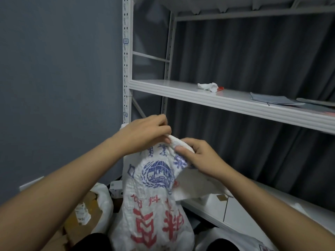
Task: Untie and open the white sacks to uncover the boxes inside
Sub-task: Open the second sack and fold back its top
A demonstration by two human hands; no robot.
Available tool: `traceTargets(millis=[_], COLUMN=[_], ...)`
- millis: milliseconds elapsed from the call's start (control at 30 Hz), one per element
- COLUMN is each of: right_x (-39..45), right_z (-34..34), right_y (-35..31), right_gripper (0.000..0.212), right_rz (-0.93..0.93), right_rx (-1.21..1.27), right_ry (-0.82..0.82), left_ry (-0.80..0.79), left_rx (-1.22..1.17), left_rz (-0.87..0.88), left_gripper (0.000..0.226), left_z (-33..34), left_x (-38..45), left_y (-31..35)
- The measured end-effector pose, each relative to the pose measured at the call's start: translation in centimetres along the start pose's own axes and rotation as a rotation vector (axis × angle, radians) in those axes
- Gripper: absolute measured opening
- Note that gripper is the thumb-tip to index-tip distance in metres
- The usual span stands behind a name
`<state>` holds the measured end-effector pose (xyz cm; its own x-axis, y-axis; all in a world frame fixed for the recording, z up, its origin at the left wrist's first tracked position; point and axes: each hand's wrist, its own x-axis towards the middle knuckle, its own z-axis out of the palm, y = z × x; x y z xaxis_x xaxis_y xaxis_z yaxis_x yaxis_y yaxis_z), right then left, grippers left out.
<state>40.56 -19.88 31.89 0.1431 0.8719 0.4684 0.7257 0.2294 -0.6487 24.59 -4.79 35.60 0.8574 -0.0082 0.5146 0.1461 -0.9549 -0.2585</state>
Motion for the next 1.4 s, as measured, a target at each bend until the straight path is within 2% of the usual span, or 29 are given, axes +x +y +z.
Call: traceTargets(millis=[100, 167, 200, 267, 300, 333, 400, 433, 467, 533, 567, 633, 667, 733, 767, 800, 833, 867, 967, 1033, 1133, 1167, 1233, 1300, 1333, 1400], right_x=[-0.2, -0.6, -0.8, -0.7, -0.6, -0.5, -0.7, -0.9, -1.1, -1.5, -1.5, -1.2, -1.1, -1.6, -2.0, -2.6, -3.3, -3.8, -4.6, -5.2, -6.1, -6.2, -5.6, -4.0, -2.8, -0.6], right_z=[0.3, 0.5, 0.5, 0.3, 0.4, 0.5, 0.9, 1.2, 1.4, 1.8, 1.9, 2.1, 2.5, 3.8, 4.7, 5.8, 6.9, 8.2, 12.4, 14.5, 14.5, 13.7, 11.6, 9.3, 8.3, 6.9], right_y=[0.9, 1.5, 1.3, 0.6, 0.8, 0.9, 0.9, 0.8, 0.6, 0.0, -0.2, 0.4, 1.0, 1.7, 2.2, 2.5, 2.7, 2.7, 2.1, 1.4, 1.2, 1.1, 1.0, 1.0, 1.0, 1.2], right_gripper=[0.023, 0.027, 0.032, 0.047, 0.051, 0.052, 0.05, 0.045, 0.033, 0.009, 0.012, 0.02, 0.026, 0.039, 0.045, 0.049, 0.053, 0.055, 0.061, 0.064, 0.076, 0.071, 0.05, 0.049, 0.054, 0.06], right_rz=[-0.369, -0.492, -0.439, -0.213, -0.124, -0.1, -0.098, -0.074, -0.019, 0.067, 0.056, 0.008, -0.001, 0.025, 0.05, 0.081, 0.102, 0.106, 0.073, 0.044, 0.065, 0.065, -0.024, -0.182, -0.258, -0.367], right_rx=[-0.657, -0.812, -0.749, -0.499, -0.431, -0.467, -0.594, -0.575, -0.452, -0.177, -0.151, -0.25, -0.311, -0.369, -0.376, -0.385, -0.394, -0.394, -0.37, -0.393, -0.264, -0.184, -0.158, -0.359, -0.493, -0.799], right_ry=[0.228, 0.216, 0.147, 0.002, -0.064, -0.074, -0.025, -0.034, -0.099, -0.231, -0.218, -0.097, -0.023, 0.104, 0.156, 0.201, 0.238, 0.263, 0.267, 0.159, -0.211, -0.243, -0.017, 0.16, 0.137, -0.08], left_ry=[-0.194, -0.297, -0.285, -0.127, -0.048, -0.022, -0.114, -0.19, -0.219, -0.141, -0.078, -0.027, -0.04, -0.122, -0.05, 0.099, 0.258, 0.345, 0.263, 0.268, 0.254, 0.22, 0.15, 0.071, 0.016, -0.09], left_rx=[-0.198, -0.238, -0.152, 0.132, 0.216, 0.244, 0.173, 0.124, 0.092, 0.078, 0.086, 0.064, 0.017, -0.194, -0.363, -0.496, -0.546, -0.557, -0.852, -0.959, -0.94, -0.93, -0.906, -0.895, -0.877, -0.809], left_rz=[-0.08, -0.131, -0.126, -0.038, -0.004, 0.001, -0.094, -0.119, -0.088, 0.052, 0.104, 0.1, 0.028, -0.274, -0.445, -0.605, -0.755, -0.889, -1.091, -1.161, -1.158, -1.134, -1.063, -0.971, -0.912, -0.792], left_gripper=[0.031, 0.018, 0.017, 0.01, 0.007, 0.009, 0.028, 0.032, 0.029, 0.014, 0.013, 0.026, 0.032, 0.051, 0.06, 0.059, 0.051, 0.042, 0.035, 0.035, 0.03, 0.031, 0.033, 0.029, 0.027, 0.026], left_z=[-0.4, -0.3, -0.1, 0.6, 0.8, 0.7, 0.2, 0.2, 0.3, 0.6, 1.0, 1.7, 1.9, 2.4, 2.7, 3.2, 3.7, 4.2, 6.0, 6.6, 7.2, 7.2, 7.2, 6.8, 6.6, 6.2], left_x=[0.0, -0.2, -0.3, -0.7, -0.8, -0.7, -0.6, -0.6, -0.5, -0.8, -1.1, -1.5, -1.7, -3.0, -3.8, -4.6, -5.2, -5.6, -5.8, -6.1, -7.4, -8.1, -9.3, -9.8, -9.8, -9.9], left_y=[-0.4, -0.3, -0.1, 0.3, 0.4, 0.5, 0.2, -0.3, -0.5, -0.5, -0.6, -0.6, -0.4, 0.5, 1.4, 2.6, 4.0, 5.3, 7.3, 7.2, 5.9, 5.6, 5.3, 5.4, 5.7, 6.1])
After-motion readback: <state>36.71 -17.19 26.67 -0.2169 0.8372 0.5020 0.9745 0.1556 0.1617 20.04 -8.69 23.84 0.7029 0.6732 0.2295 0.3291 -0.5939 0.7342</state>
